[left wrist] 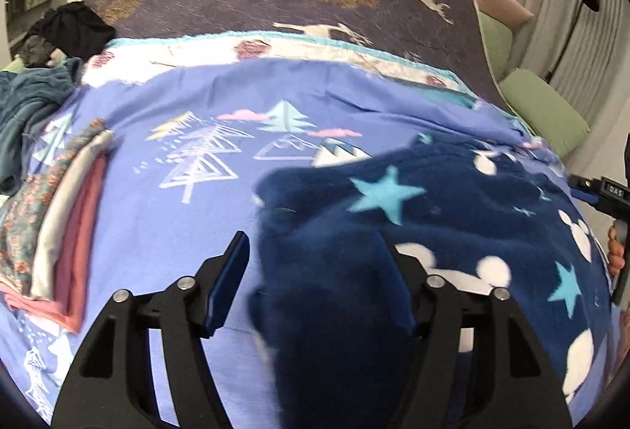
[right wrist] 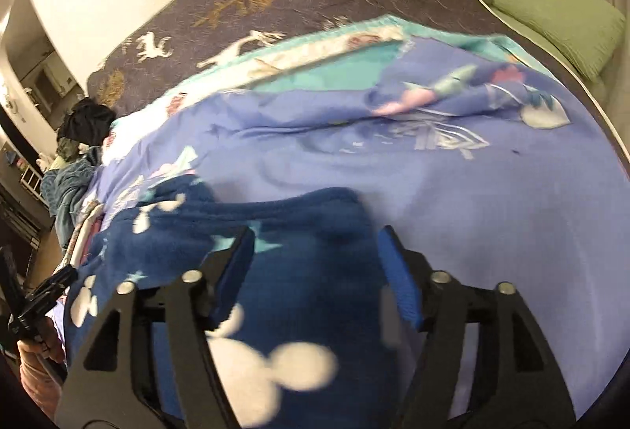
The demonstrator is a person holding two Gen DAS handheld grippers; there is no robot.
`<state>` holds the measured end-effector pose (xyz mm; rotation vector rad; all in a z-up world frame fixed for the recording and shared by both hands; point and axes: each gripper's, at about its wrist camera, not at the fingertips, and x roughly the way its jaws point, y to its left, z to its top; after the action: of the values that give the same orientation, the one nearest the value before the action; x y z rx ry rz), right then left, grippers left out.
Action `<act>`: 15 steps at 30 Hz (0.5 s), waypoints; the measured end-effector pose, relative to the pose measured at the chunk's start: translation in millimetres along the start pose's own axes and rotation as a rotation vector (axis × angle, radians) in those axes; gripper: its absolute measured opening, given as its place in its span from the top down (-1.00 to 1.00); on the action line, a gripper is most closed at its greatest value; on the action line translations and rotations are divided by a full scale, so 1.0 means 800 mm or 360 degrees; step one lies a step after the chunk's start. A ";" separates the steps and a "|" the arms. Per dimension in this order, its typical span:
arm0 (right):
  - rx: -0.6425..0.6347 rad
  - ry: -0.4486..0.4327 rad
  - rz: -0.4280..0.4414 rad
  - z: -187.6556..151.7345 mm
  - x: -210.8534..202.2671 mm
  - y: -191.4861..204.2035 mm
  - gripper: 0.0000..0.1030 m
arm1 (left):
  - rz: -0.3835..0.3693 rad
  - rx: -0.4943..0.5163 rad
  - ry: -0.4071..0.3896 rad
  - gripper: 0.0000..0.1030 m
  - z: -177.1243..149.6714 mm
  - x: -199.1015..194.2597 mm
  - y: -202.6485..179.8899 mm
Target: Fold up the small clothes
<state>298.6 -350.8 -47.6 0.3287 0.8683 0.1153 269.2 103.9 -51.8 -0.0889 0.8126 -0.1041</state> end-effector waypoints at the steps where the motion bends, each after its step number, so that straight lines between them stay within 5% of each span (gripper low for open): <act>1: 0.0043 0.0048 0.0023 0.005 0.006 -0.015 -0.35 | 0.0035 -0.0037 0.0002 -0.45 0.006 0.005 0.010; 5: 0.0175 0.0257 0.0197 0.023 0.049 -0.049 -0.39 | -0.0050 -0.0199 0.0169 -0.47 0.029 0.052 0.038; 7: 0.0161 0.0323 0.0258 0.028 0.071 -0.050 -0.39 | -0.0183 -0.0278 0.0297 -0.36 0.039 0.082 0.050; 8: 0.0168 0.0322 0.0283 0.029 0.077 -0.050 -0.36 | -0.0231 -0.0312 0.0332 0.26 0.041 0.091 0.052; 9: 0.0165 0.0311 0.0309 0.030 0.079 -0.048 -0.20 | -0.0280 -0.0340 0.0358 0.81 0.041 0.098 0.053; 10: 0.0143 0.0306 0.0357 0.032 0.080 -0.043 0.70 | -0.0317 -0.0359 0.0353 0.81 0.042 0.100 0.052; 11: 0.0116 0.0292 0.0391 0.035 0.077 -0.038 0.76 | -0.0322 -0.0335 0.0281 0.83 0.045 0.091 0.049; 15: 0.0094 -0.0131 0.0609 0.045 0.003 -0.033 0.77 | -0.0358 -0.0315 -0.0084 0.83 0.046 0.022 0.046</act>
<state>326.7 -383.6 -36.8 0.5494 0.7206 0.4287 309.9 139.8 -43.5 -0.3688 0.7564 -0.2328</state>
